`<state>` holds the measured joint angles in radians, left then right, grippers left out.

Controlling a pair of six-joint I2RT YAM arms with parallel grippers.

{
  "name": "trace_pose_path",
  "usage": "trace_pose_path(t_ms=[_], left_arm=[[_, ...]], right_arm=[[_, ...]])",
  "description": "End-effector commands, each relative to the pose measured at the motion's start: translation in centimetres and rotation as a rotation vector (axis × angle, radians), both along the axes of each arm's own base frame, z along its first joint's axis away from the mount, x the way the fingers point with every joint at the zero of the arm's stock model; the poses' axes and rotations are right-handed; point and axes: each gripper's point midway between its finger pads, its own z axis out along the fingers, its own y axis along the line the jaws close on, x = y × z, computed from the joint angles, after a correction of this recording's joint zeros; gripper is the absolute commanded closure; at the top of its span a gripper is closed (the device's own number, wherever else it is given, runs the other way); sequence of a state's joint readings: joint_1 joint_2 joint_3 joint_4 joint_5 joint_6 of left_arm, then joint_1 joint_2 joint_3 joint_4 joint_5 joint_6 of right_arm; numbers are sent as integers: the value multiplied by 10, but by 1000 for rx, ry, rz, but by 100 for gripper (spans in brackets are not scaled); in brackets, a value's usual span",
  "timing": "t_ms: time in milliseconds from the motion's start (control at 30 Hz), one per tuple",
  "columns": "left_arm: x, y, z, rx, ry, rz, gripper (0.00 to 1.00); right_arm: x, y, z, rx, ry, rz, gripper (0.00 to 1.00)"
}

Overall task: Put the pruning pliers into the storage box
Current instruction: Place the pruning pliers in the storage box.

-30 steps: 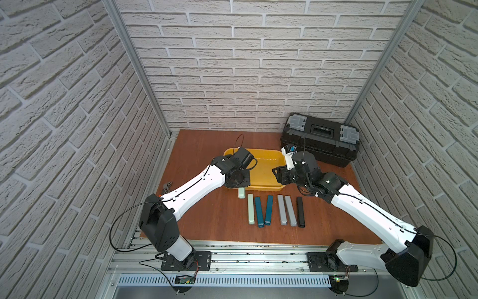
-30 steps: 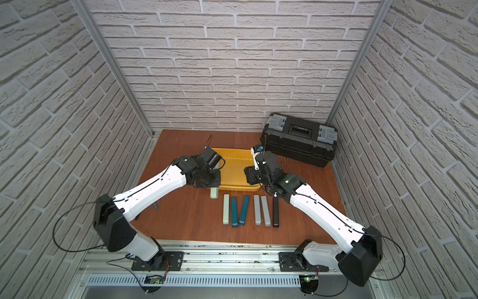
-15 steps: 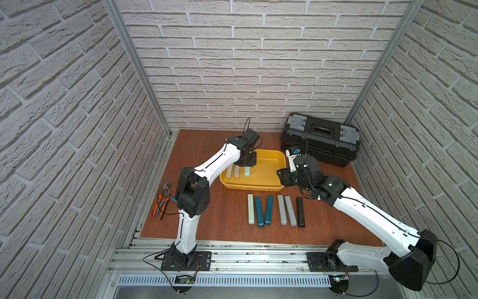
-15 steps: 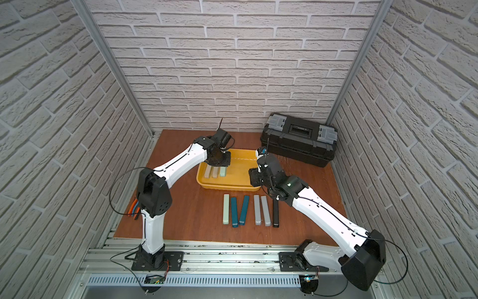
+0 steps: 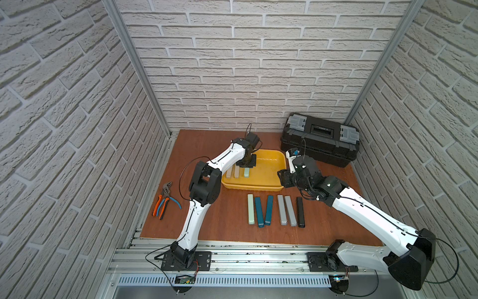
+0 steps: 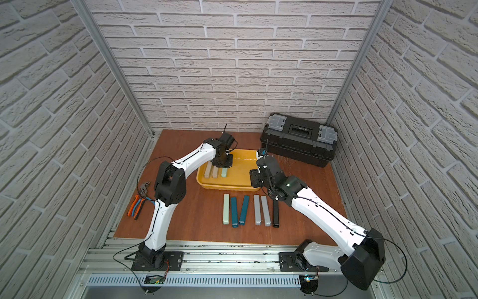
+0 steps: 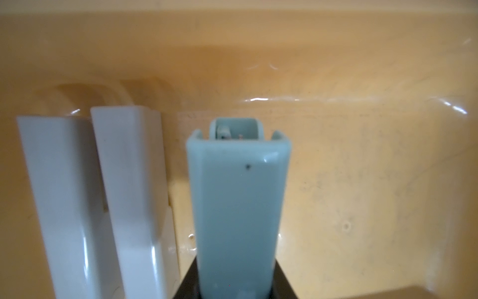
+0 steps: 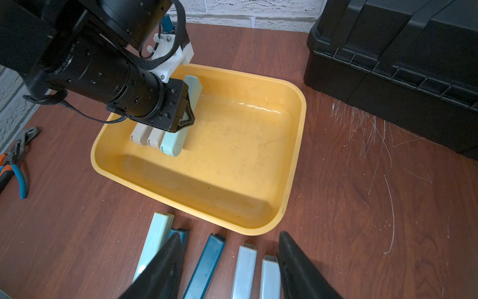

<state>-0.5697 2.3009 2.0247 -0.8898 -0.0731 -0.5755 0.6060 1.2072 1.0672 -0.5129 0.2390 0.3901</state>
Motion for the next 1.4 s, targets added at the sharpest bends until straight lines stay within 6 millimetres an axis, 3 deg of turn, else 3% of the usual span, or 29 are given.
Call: trace_pose_path(t_ms=[0, 433, 833, 1033, 1367], left_arm=[[18, 2, 0, 2, -45, 14, 77], [29, 17, -32, 26, -18, 60, 76], [29, 24, -48, 42, 8, 83, 72], [31, 22, -35, 20, -16, 91, 67], [28, 8, 9, -24, -72, 80, 57]], right_arm=[[3, 4, -3, 11, -4, -3, 40], [6, 15, -21, 15, 64, 15, 41], [7, 16, -22, 11, 66, 16, 41], [8, 17, -19, 12, 80, 11, 37], [3, 14, -9, 30, 60, 11, 37]])
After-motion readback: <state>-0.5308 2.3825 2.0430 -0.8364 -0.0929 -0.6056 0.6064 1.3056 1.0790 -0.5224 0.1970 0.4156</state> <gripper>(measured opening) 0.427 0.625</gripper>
